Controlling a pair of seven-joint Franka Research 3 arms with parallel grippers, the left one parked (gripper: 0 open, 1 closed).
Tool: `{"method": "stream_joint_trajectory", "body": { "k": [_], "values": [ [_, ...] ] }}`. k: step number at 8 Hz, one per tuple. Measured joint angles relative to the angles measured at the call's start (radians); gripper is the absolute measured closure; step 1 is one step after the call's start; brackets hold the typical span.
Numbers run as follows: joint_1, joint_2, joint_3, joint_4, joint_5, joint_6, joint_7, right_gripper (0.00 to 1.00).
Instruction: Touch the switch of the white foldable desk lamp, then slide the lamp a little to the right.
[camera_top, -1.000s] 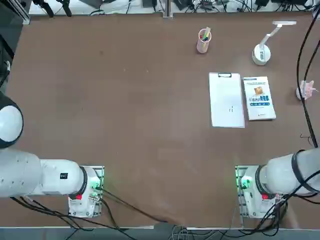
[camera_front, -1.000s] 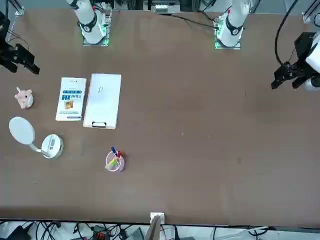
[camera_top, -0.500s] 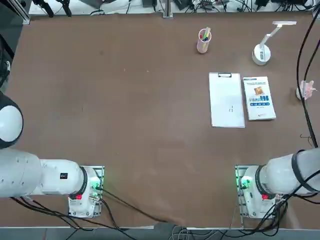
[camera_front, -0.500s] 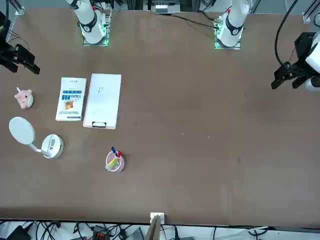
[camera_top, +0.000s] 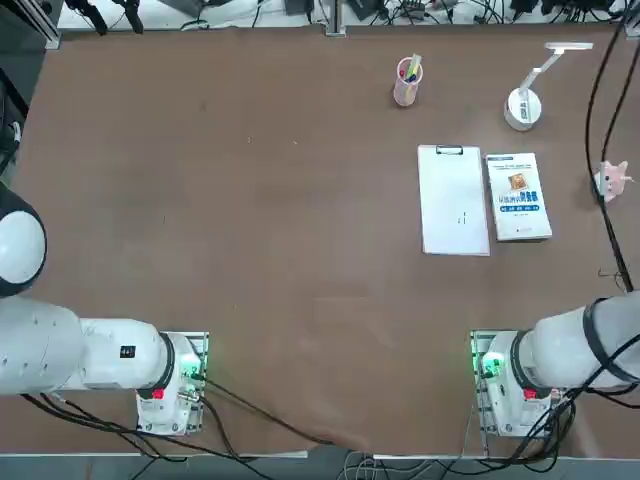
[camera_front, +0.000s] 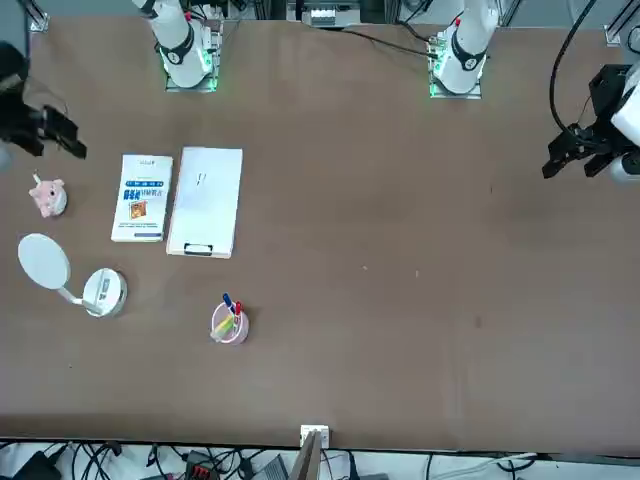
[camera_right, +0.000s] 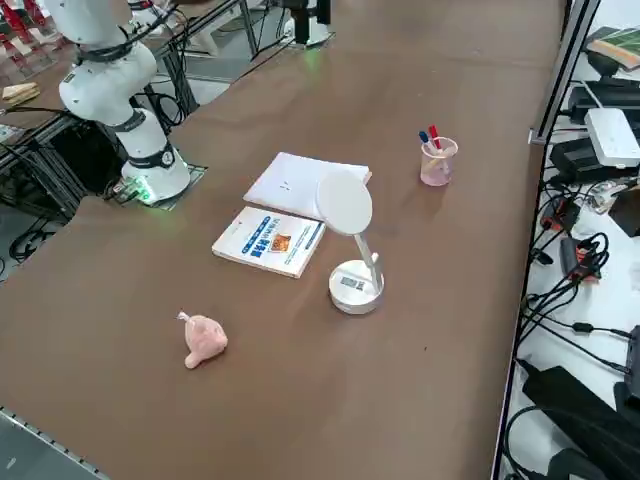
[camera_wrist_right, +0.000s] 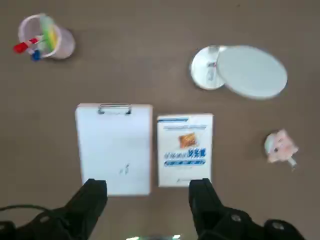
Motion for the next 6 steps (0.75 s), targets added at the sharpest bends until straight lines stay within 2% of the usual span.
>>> {"method": "stream_joint_trajectory", "body": {
  "k": [2,4,6],
  "values": [
    [0.048,0.11,0.003,-0.066,-0.119,0.179,0.089,0.0],
    [0.053,0.206,0.001,-0.165,-0.227,0.361,0.196,0.0],
    [0.049,0.275,-0.004,-0.236,-0.345,0.451,0.292,0.0]
  ]
}}
